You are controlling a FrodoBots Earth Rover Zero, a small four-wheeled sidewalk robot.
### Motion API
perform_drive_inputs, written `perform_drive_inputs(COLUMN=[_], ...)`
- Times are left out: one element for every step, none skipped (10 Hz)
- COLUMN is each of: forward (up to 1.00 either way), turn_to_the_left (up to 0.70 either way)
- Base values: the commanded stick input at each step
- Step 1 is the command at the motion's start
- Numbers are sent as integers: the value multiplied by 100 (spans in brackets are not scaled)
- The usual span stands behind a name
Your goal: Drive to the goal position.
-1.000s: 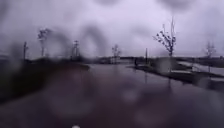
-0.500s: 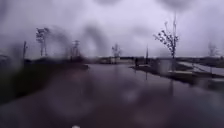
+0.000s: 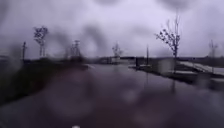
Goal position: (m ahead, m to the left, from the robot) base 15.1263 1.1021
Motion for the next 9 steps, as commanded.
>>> perform_drive_inputs(forward=[70,70,70,70,70,70,70,70,70], turn_to_the_left=[0,0,0,0,0,0,0,0,0])
